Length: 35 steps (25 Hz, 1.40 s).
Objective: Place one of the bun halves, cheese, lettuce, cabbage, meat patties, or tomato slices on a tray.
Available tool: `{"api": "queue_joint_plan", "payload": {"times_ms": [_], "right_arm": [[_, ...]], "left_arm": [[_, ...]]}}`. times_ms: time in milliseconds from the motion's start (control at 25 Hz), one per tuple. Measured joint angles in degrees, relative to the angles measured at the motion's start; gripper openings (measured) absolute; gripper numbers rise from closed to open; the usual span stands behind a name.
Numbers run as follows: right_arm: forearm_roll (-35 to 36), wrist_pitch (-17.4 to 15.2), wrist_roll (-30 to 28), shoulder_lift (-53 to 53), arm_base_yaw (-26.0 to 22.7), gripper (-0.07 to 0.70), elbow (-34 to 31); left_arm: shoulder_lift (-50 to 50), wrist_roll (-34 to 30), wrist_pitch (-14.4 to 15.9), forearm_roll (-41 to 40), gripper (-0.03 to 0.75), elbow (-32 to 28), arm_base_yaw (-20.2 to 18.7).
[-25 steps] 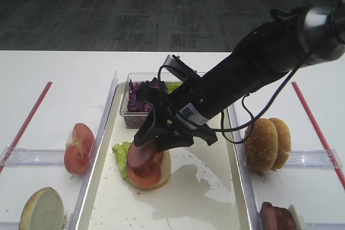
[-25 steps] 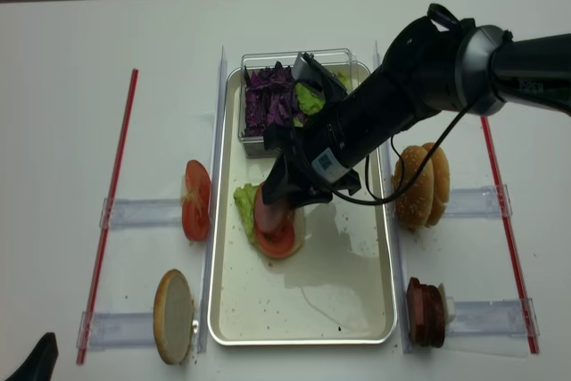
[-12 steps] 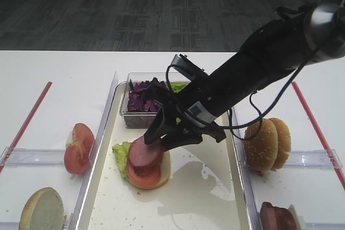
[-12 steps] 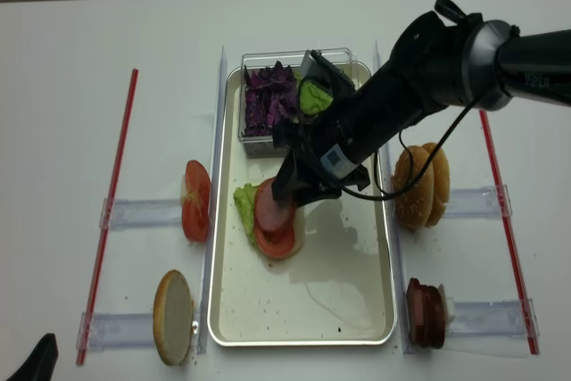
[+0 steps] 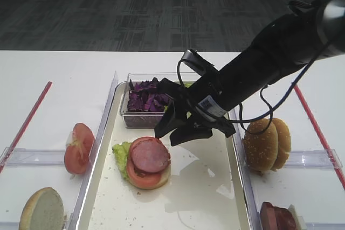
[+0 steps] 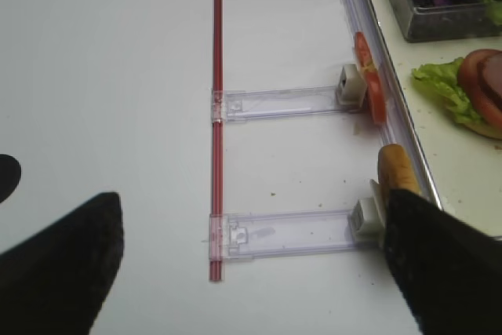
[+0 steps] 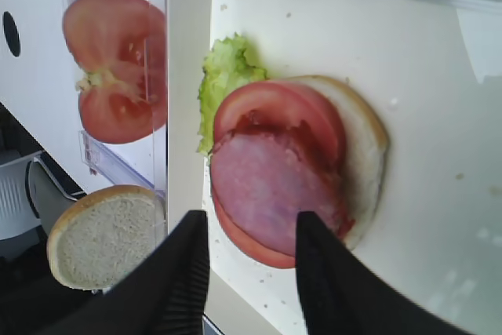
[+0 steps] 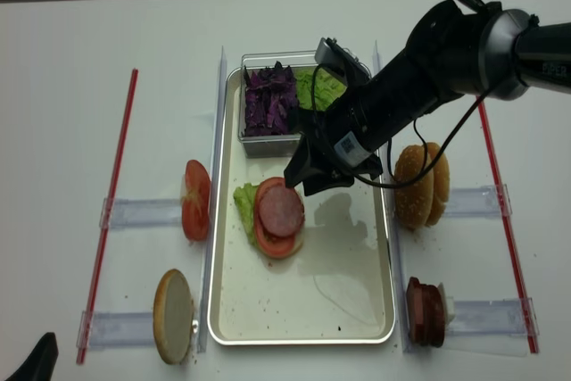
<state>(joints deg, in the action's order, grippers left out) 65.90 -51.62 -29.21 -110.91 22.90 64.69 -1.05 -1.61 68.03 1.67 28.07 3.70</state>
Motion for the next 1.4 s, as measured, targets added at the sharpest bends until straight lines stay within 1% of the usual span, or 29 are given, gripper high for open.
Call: {"api": "queue_joint_plan", "payload": {"times_ms": [320, 600, 840, 1120, 1400], "right_arm": [[-0.6, -0.4, 0.1, 0.3, 0.0, 0.309, 0.0], [-1.1, -0.4, 0.9, 5.6, -0.1, 0.31, 0.9], [-1.4, -2.4, 3.7, 9.4, -0.1, 0.31, 3.6], [-5.1, -4.7, 8.4, 12.7, -0.1, 0.31, 7.9], [-7.6, -5.7, 10.5, 14.9, -0.1, 0.31, 9.6]], "left_arm": [[0.0, 0.0, 0.0, 0.0, 0.618, 0.0, 0.0], [0.0, 0.0, 0.0, 0.0, 0.618, 0.0, 0.0], [0.0, 0.0, 0.0, 0.0, 0.618, 0.0, 0.0], [0.0, 0.0, 0.0, 0.0, 0.618, 0.0, 0.0], [0.0, 0.0, 0.0, 0.0, 0.618, 0.0, 0.0]]}}
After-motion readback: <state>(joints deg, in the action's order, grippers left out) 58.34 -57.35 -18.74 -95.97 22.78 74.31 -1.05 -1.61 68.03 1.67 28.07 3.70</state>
